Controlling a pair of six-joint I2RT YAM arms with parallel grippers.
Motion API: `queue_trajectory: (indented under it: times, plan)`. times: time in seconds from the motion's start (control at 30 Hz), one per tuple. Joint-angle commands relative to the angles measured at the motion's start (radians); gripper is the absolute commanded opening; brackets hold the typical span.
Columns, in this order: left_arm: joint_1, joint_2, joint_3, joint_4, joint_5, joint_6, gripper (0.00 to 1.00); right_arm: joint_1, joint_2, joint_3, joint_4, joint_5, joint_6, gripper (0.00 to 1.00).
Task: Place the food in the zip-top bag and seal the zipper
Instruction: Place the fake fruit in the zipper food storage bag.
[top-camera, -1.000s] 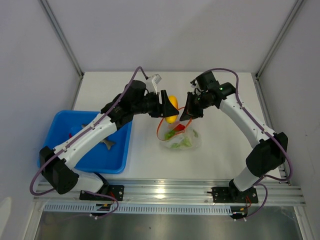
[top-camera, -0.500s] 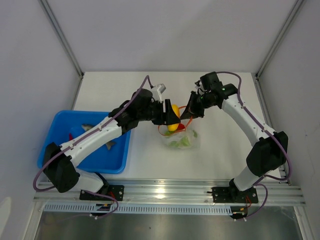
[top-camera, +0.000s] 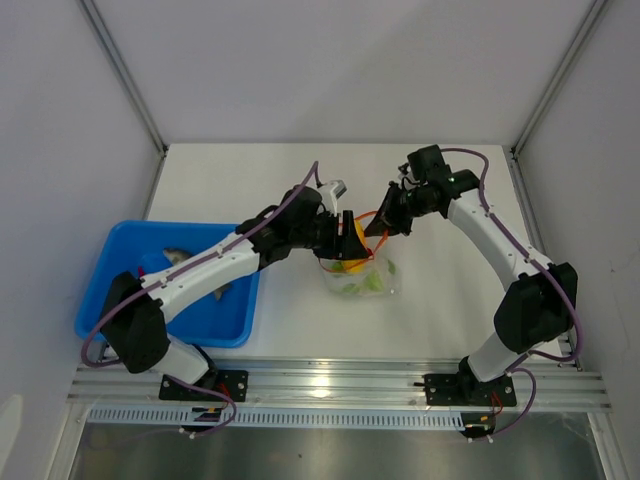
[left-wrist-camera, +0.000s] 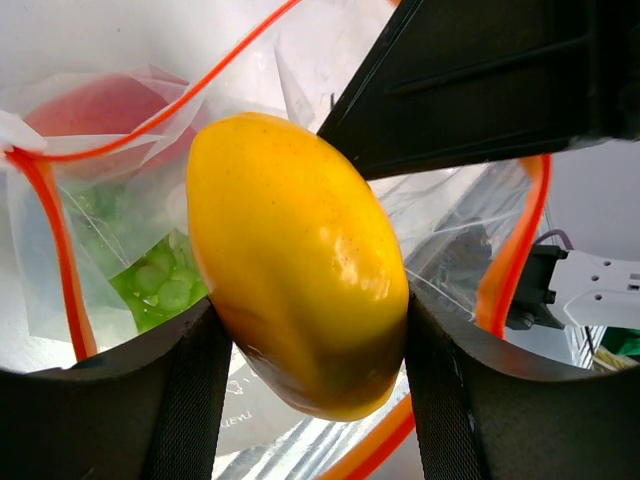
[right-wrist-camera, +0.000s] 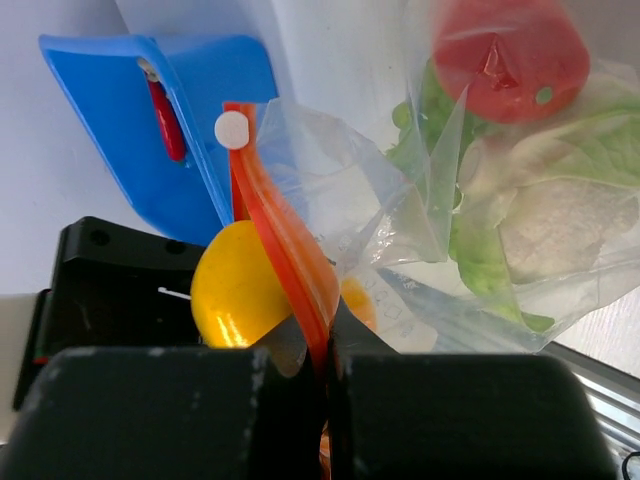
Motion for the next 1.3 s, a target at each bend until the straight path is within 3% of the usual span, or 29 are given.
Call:
queue_trajectory:
  times: [0.0, 0.37, 0.43, 0.57, 0.67, 0.7, 0.77, 0.8, 0.9, 1.13, 1.27]
  plan:
    - [-0.019, 0.015, -0.016, 0.043, 0.046, 0.047, 0.01, -0.009, -0.061, 0.000, 0.048, -0.053, 0.050, 0.00]
    - [-0.022, 0.015, -0.055, 0.077, 0.125, 0.085, 0.00, -0.015, -0.061, -0.037, 0.077, -0.060, 0.073, 0.00]
    - [-0.022, 0.014, -0.055, 0.083, 0.123, 0.085, 0.05, -0.017, -0.067, -0.046, 0.079, -0.060, 0.075, 0.00]
    - [-0.022, 0.014, -0.022, -0.005, 0.022, 0.092, 0.15, -0.023, -0.078, -0.058, 0.083, -0.058, 0.078, 0.00]
    - [-0.022, 0.020, 0.025, -0.116, -0.087, 0.116, 0.30, -0.023, -0.088, -0.067, 0.085, -0.063, 0.075, 0.00]
    - [-0.022, 0.017, 0.031, -0.125, -0.095, 0.127, 0.44, -0.023, -0.093, -0.071, 0.085, -0.063, 0.072, 0.00]
    - [-0.022, 0.003, 0.036, -0.151, -0.142, 0.141, 0.60, -0.025, -0.097, -0.072, 0.071, -0.058, 0.053, 0.00]
    - [-0.022, -0.005, 0.044, -0.156, -0.161, 0.145, 0.81, -0.026, -0.102, -0.072, 0.062, -0.050, 0.047, 0.00]
    - [-0.022, -0.015, 0.086, -0.208, -0.227, 0.170, 0.99, -0.029, -0.113, -0.078, 0.056, -0.040, 0.032, 0.00]
    - [-0.018, -0.095, 0.146, -0.291, -0.386, 0.181, 0.99, -0.029, -0.130, -0.083, 0.039, -0.020, 0.004, 0.00]
    - [0.010, -0.089, 0.140, -0.322, -0.368, 0.165, 0.99, -0.031, -0.139, -0.089, 0.031, -0.014, -0.002, 0.00]
